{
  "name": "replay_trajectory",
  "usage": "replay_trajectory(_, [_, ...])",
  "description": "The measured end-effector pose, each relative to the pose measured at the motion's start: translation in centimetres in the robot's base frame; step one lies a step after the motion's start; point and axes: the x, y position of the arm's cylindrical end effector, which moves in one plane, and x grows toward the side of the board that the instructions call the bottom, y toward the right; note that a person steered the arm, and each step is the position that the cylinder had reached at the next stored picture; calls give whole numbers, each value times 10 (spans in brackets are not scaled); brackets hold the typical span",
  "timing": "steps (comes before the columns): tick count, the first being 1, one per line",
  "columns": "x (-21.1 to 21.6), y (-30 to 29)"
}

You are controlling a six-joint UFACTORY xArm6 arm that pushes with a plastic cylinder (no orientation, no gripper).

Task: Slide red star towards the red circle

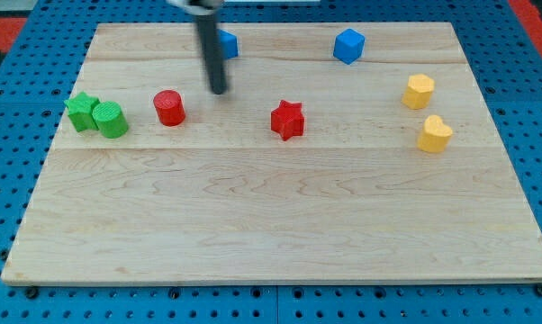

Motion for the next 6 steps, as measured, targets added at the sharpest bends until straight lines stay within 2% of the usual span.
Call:
replay_trajectory(1, [35,114])
replay_trajectory(2, [46,143])
replay_trajectory(3, [49,41])
replay_trajectory(4, [56,54])
replay_trajectory(5, [92,34])
replay_trajectory(6, [54,-51])
